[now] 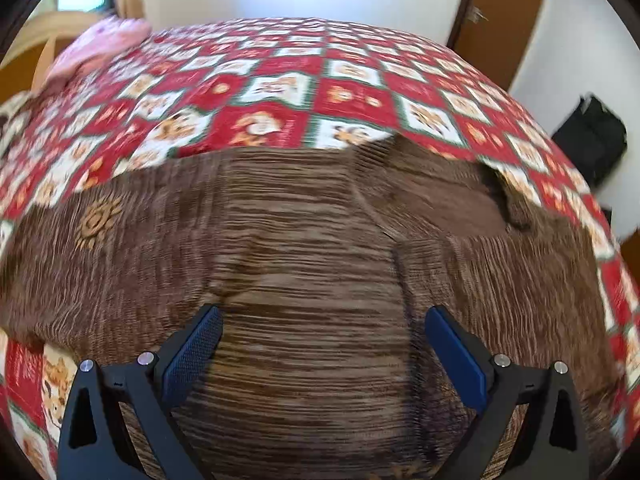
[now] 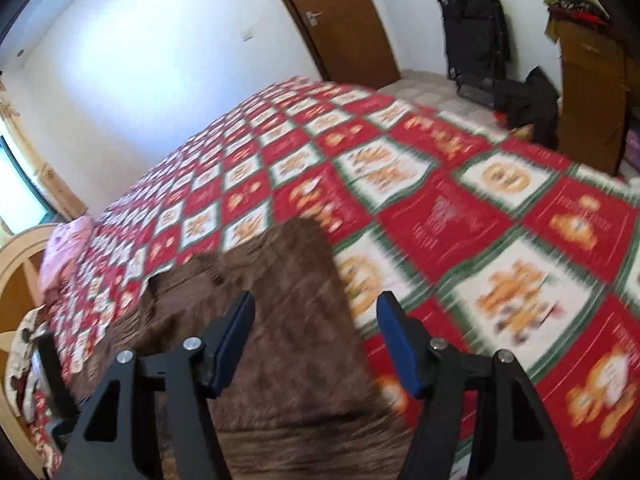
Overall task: Fold small clothes
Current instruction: 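Lift the sleeve with the right gripper and fold it across the sweater body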
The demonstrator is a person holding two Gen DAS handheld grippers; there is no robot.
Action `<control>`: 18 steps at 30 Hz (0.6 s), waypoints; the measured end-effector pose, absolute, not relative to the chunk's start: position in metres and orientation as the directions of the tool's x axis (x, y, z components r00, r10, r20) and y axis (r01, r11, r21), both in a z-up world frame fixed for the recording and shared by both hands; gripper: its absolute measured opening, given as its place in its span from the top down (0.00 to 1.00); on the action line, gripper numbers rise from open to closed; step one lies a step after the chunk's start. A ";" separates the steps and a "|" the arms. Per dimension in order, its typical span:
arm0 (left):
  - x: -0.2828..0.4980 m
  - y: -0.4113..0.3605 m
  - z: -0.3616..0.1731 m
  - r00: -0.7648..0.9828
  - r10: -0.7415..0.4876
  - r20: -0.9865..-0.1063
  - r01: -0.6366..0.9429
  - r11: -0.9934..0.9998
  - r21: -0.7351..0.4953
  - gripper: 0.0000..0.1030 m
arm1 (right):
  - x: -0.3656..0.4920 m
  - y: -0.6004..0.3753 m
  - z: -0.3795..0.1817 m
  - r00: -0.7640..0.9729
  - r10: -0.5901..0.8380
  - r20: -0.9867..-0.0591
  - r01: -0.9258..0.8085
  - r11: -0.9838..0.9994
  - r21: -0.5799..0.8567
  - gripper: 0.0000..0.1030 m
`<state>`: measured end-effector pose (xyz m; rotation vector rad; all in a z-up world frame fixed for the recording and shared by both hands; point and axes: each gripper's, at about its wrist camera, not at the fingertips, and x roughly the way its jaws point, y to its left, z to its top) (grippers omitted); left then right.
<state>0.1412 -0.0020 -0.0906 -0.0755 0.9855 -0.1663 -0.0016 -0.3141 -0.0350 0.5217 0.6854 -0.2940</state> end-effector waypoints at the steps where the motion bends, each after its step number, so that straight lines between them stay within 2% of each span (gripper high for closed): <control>1: 0.141 0.001 -0.089 0.540 -0.184 -0.821 0.102 0.983 -0.153 0.01 | 0.003 -0.315 -0.032 0.739 -0.093 -0.668 0.415 0.843 0.343 0.35; 6: 0.132 -0.004 -0.084 0.564 -0.147 -0.813 0.113 0.989 -0.100 0.01 | 0.028 -0.288 -0.034 0.719 -0.059 -0.693 0.338 0.900 0.275 0.35; 7: 0.133 -0.005 -0.085 0.557 -0.149 -0.817 0.116 0.988 -0.100 0.01 | 0.030 -0.283 -0.038 0.715 -0.055 -0.697 0.325 0.909 0.261 0.38; 10: 0.133 -0.002 -0.088 0.540 -0.157 -0.827 0.115 0.987 -0.112 0.01 | 0.045 -0.261 -0.056 0.684 -0.061 -0.727 0.270 0.947 0.175 0.42; 14: 0.124 0.013 -0.080 0.567 -0.154 -0.809 0.106 0.988 -0.114 0.01 | 0.054 -0.252 -0.086 0.632 -0.028 -0.775 0.241 0.957 0.162 0.42; 17: 0.120 0.022 -0.068 0.601 -0.144 -0.786 0.105 0.989 -0.101 0.01 | 0.050 -0.237 -0.079 0.640 -0.092 -0.763 0.219 0.973 0.067 0.42; 18: 0.119 0.026 -0.063 0.617 -0.130 -0.777 0.101 0.991 -0.086 0.01 | 0.048 -0.233 -0.074 0.651 -0.072 -0.755 0.201 0.976 0.080 0.42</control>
